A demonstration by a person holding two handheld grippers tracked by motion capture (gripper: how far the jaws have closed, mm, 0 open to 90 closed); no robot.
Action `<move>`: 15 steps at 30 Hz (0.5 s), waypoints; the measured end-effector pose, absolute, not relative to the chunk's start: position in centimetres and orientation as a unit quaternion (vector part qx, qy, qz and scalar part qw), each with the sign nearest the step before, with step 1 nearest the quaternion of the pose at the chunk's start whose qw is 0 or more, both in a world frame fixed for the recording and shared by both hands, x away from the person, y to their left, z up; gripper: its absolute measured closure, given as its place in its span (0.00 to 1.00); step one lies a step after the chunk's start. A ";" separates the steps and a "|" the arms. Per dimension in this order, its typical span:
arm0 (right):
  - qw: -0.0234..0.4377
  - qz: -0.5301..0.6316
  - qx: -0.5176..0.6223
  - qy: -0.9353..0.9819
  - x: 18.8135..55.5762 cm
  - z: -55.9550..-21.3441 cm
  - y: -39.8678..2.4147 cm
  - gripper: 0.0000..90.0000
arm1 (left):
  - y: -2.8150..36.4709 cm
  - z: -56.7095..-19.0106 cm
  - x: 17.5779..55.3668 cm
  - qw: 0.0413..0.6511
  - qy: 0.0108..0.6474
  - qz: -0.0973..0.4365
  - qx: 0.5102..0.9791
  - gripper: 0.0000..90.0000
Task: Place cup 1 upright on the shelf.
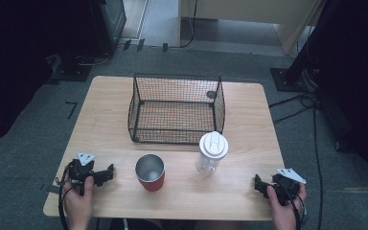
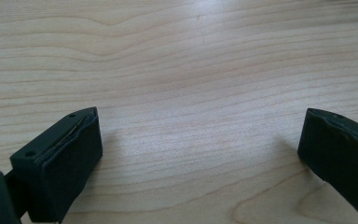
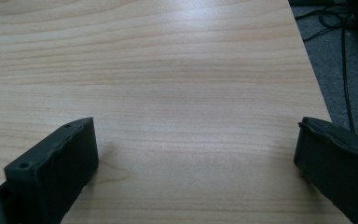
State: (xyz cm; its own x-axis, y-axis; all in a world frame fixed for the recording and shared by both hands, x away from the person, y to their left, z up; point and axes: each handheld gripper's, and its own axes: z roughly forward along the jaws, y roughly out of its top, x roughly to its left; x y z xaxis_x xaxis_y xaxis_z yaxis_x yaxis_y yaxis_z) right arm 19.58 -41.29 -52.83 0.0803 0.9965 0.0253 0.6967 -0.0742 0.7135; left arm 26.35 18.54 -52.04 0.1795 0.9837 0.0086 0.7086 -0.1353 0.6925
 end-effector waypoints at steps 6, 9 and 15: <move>0.272 0.272 0.680 0.625 19.3 -52.7 -40.8 0.00 | 18.5 -52.0 26.4 0.284 0.593 0.242 0.714 0.00; 0.268 0.282 0.672 0.630 19.1 -52.5 -40.4 0.00 | 18.5 -52.0 26.4 0.284 0.593 0.242 0.713 0.01; 0.277 0.310 0.644 0.643 18.7 -50.7 -38.0 0.00 | 18.5 -52.0 26.4 0.284 0.593 0.242 0.714 0.00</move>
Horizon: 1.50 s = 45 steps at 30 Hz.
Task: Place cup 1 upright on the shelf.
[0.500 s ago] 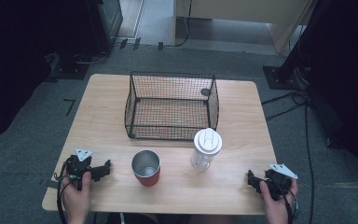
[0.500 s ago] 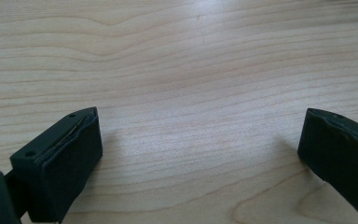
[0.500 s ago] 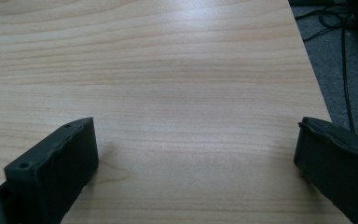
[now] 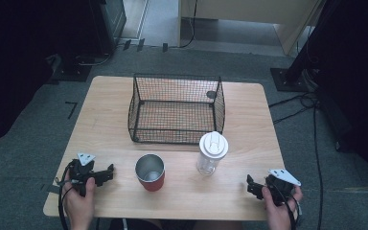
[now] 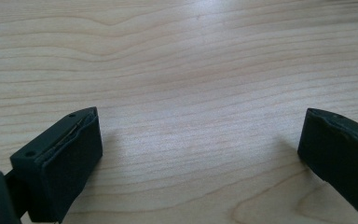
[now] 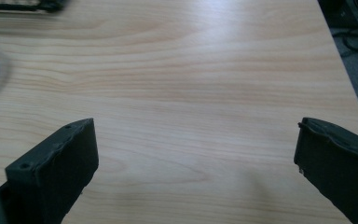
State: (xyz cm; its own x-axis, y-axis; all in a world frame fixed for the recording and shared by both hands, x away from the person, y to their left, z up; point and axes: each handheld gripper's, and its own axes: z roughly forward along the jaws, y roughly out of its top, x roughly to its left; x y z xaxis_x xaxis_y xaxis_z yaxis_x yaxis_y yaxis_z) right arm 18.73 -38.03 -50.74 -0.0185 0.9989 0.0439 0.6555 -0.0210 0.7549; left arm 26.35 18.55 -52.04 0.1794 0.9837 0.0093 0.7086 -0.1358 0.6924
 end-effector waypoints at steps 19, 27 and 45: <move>0.265 0.350 0.574 0.691 17.9 -48.6 -31.1 0.00 | 18.5 -52.0 26.4 0.284 0.593 0.242 0.714 0.01; 0.255 0.361 0.554 0.705 17.6 -48.2 -29.0 0.00 | 18.5 -52.0 26.4 0.284 0.593 0.242 0.714 0.00; 0.235 0.384 0.513 0.731 17.0 -47.5 -24.1 0.00 | 18.6 -52.0 26.4 0.283 0.592 0.242 0.715 0.01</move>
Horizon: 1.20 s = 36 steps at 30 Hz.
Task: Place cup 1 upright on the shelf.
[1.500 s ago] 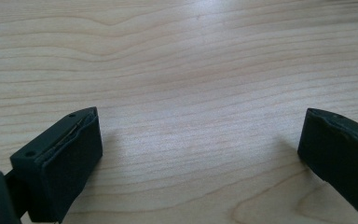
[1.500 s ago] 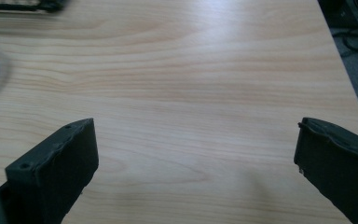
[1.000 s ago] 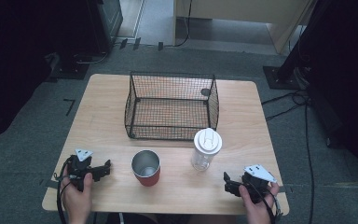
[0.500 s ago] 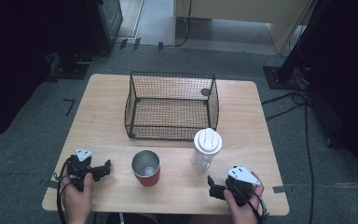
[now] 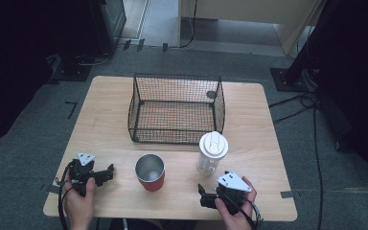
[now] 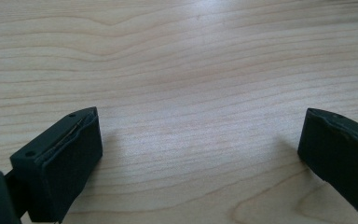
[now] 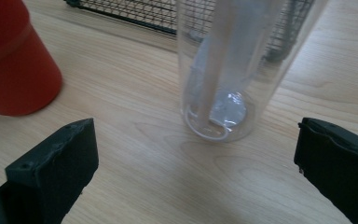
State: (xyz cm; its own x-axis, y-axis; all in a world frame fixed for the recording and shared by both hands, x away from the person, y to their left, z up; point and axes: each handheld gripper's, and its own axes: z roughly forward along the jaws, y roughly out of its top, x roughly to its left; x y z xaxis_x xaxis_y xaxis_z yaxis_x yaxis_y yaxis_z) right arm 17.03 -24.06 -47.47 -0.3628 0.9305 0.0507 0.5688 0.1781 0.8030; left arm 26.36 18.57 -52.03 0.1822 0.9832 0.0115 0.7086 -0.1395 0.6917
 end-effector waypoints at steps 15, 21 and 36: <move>0.222 0.400 0.490 0.742 17.0 -47.0 -21.1 0.00 | 18.6 -52.0 26.4 0.284 0.592 0.242 0.714 0.01; 0.214 0.407 0.477 0.749 17.2 -46.8 -19.7 0.00 | 18.6 -52.0 26.4 0.284 0.592 0.243 0.714 0.00; 0.203 0.420 0.455 0.759 17.5 -46.2 -17.1 0.00 | 18.6 -52.0 26.4 0.284 0.592 0.243 0.714 0.01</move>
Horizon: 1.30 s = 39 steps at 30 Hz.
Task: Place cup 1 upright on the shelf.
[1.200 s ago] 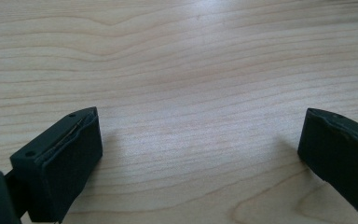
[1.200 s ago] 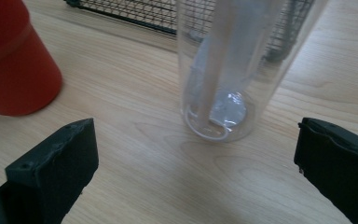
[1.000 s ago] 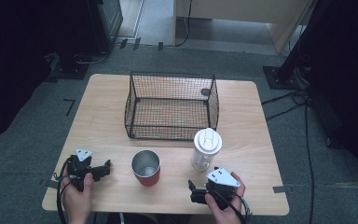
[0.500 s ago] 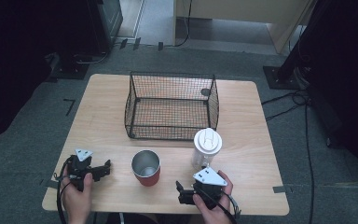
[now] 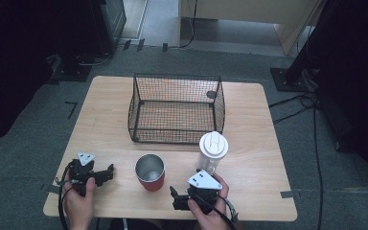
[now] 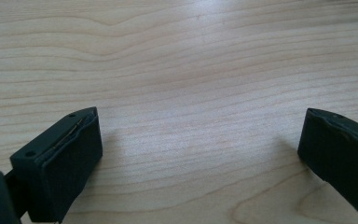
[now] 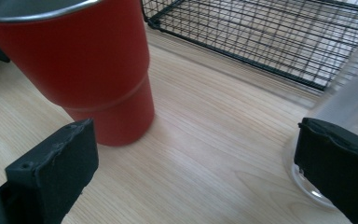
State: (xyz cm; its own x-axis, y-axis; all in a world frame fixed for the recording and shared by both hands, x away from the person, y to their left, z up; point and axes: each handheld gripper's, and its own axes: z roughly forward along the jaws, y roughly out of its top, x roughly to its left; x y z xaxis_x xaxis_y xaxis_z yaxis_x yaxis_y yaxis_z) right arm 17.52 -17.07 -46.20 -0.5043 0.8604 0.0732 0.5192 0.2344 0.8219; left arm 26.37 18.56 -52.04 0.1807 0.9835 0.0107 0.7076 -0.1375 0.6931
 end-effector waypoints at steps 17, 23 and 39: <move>0.189 0.430 0.437 0.767 17.9 -46.2 -14.5 0.00 | 18.6 -52.0 26.4 0.284 0.592 0.242 0.714 0.01; 0.185 0.432 0.434 0.769 18.1 -46.2 -13.6 0.00 | 18.6 -52.0 26.4 0.284 0.592 0.242 0.714 0.00; 0.176 0.433 0.426 0.775 18.9 -46.5 -11.7 0.00 | 18.6 -52.0 26.4 0.284 0.592 0.242 0.714 0.01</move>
State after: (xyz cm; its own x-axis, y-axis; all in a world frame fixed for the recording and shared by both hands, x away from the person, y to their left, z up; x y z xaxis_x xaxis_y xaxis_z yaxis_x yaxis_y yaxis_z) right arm 18.88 -11.67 -46.47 -0.5757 0.8119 0.0968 0.5077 0.2621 0.8207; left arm 26.37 18.56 -52.04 0.1805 0.9835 0.0090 0.7080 -0.1363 0.6930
